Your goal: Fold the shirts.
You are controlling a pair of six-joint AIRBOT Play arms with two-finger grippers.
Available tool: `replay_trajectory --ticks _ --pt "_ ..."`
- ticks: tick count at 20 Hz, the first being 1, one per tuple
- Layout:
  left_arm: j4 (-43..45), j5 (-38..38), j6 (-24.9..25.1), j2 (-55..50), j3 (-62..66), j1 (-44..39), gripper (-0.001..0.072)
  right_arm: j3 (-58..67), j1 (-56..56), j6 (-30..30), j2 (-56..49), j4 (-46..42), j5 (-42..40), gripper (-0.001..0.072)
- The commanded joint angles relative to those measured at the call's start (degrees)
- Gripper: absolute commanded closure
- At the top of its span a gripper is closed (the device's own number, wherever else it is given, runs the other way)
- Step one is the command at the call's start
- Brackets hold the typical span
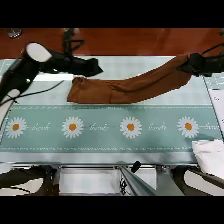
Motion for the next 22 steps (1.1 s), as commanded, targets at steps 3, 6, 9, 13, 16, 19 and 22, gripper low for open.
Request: replay_trajectory --ticks 3,6,9,13,16,19,22 --pt "3.32 15.17 -9.29 -6.05 -0.94 -16.96 0.0687 0.04 0.02 5.88 10.69 -6.12 7.98 0.0679" --pt "2.34 18.1 -11.08 -10.88 -0.81 -21.86 0.0687 0.04 0.02 7.3 15.19 -6.25 12.92 0.0679" --pt "-3.13 18.18 -11.02 -15.04 -0.81 -24.79 0.0687 0.04 0.02 9.03 19.23 -8.85 15.37 0.0679" --pt "-13.86 20.61 -7.39 -19.12 -0.76 -28.57 0.0685 0.04 0.02 10.4 22.14 -11.52 16.85 0.0679" --pt "-17.25 21.09 -5.53 -21.11 0.04 -28.52 0.0686 0.04 0.02 10.43 22.29 -11.69 19.17 0.0679" --pt "-17.27 16.35 -0.81 -19.85 1.97 -23.96 0.0687 0.02 0.0 10.43 22.23 -12.85 17.14 0.0679" --pt "-14.01 14.47 2.58 -11.76 1.95 -15.65 0.0688 0.02 0.02 10.49 21.24 -13.97 13.42 0.0679"
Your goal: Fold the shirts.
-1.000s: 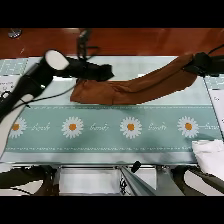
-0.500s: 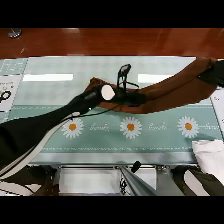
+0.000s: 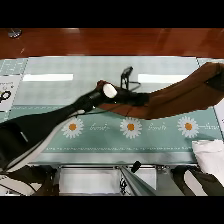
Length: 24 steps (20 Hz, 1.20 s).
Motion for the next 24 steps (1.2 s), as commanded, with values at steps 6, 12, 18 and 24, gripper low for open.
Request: replay_trajectory --ticks 6,12,18,24 --pt "14.43 -4.81 3.67 28.63 0.5 21.73 0.0688 0.02 10.1 1.77 -9.73 0.72 -12.07 0.0679" --pt "21.64 -22.47 2.47 46.14 0.5 42.51 0.0687 0.02 26.4 7.28 -24.46 1.42 -28.35 0.0678" --pt "21.64 -37.88 2.64 52.5 0.5 52.5 0.0686 0.02 37.97 11.98 -35.95 2.45 -41.51 0.0678" --pt "21.66 -43.12 2.6 53.66 0.35 52.46 0.0686 0.04 44.54 12.04 -42.14 13.18 -52.89 0.0673"
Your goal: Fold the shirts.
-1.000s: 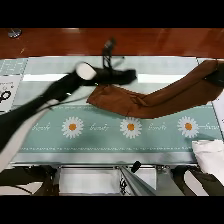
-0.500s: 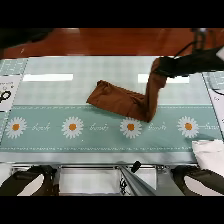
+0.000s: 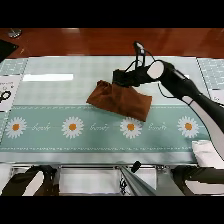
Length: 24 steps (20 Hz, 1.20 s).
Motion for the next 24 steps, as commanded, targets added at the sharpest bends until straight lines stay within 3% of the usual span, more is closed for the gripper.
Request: replay_trajectory --ticks 1,2,3,6,9,11,13,14,15,17,20,21,22,24 --pt "0.09 -3.61 0.04 0.68 -0.09 0.63 0.0686 0.04 4.26 0.46 -3.69 6.71 -7.61 0.0571" --pt "0.11 -3.5 0.07 0.68 -0.11 0.63 0.0686 0.04 5.18 0.37 -4.2 7.72 -7.93 0.0389" --pt "0.11 -3.41 0.07 0.68 -0.11 0.63 0.0686 0.04 5.81 -0.68 -4.31 7.8 -7.56 0.0285" --pt "0.28 -2.93 0.09 0.2 -0.72 0.66 0.0686 0.04 4.15 -5.11 -2.97 4.5 -0.68 0.0265" --pt "0.31 -2.75 0.09 -0.13 -2.73 0.66 0.0686 0.04 -2.29 -5.09 1.31 -6.67 10.49 0.0266" --pt "0.33 -2.71 0.17 -0.33 -4.07 0.66 0.0686 0.02 -8.0 -5.44 5.44 -19.8 21.07 0.0266" --pt "0.37 -2.25 0.31 -0.42 -5.49 0.66 0.0686 -0.81 -13.22 -7.63 9.01 -38.64 32.59 0.0267" --pt "0.79 -2.19 0.31 -0.44 -6.05 0.66 0.0686 -3.39 -16.61 -7.87 11.3 -46.53 34.82 0.0267" --pt "1.6 -2.19 0.28 -0.52 -6.47 0.66 0.0686 -6.95 -20.72 -7.87 13.73 -48.7 34.71 0.0264" --pt "3.15 -2.14 0.24 -0.68 -6.75 0.66 0.0685 -16.39 -31.43 -8.0 18.49 -37.66 30.58 0.0097" --pt "3.3 -2.12 0.24 -1.11 -6.73 0.66 0.0678 -29.38 -42.91 -20.48 20.63 -3.26 23.17 0.0096" --pt "3.3 -2.14 0.17 -1.27 -6.73 0.66 0.0634 -32.65 -44.33 -24.98 20.22 6.64 20.96 0.0096" --pt "3.28 -2.14 -0.42 -1.4 -6.75 0.66 0.059 -34.97 -44.44 -27.87 19.63 13.46 18.43 0.0096" --pt "3.28 -2.16 -0.66 -1.44 -6.73 0.66 0.0578 -37.7 -42.07 -30.56 17.4 20.83 14.62 0.0096"
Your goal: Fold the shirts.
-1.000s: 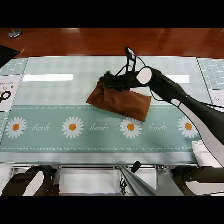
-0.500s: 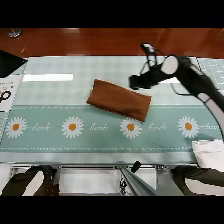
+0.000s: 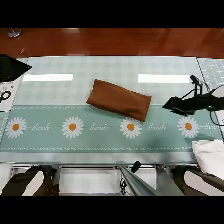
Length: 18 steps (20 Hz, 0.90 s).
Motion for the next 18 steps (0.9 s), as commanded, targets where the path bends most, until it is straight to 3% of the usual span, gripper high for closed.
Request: replay_trajectory --ticks 1,5,11,12,13,14,16,18 --pt "0.28 -0.07 -1.14 -0.22 -0.07 0.04 0.0578 -6.69 0.37 -8.92 -2.8 21.44 -7.41 0.0096" --pt "0.28 -0.63 -1.95 -0.22 -0.07 0.02 0.0579 -6.69 9.55 -13.11 -8.98 31.93 -14.27 0.0097" --pt "0.26 -0.83 -3.43 -0.22 -0.07 0.02 0.0578 -6.67 15.74 -11.3 -13.35 34.38 -20.72 0.0115" --pt "0.28 -0.83 -3.45 -0.22 -0.07 0.04 0.0578 -6.6 15.74 -10.95 -13.38 34.47 -21.31 0.0246" --pt "0.26 -0.83 -3.45 -0.22 -0.07 0.02 0.0578 -6.12 15.45 -10.99 -13.38 34.45 -20.79 0.0523" --pt "0.26 -0.83 -3.45 -0.22 -0.07 0.02 0.0579 -4.9 14.69 -11.47 -13.22 34.27 -18.51 0.0678" --pt "0.26 -0.83 -3.43 -0.24 -0.07 0.02 0.0578 -0.83 12.63 -13.29 -10.88 31.23 -12.11 0.0678" --pt "0.28 -0.42 -3.41 -0.59 -0.07 0.02 0.0579 5.79 9.51 -11.19 -5.22 24.85 -5.42 0.0678"
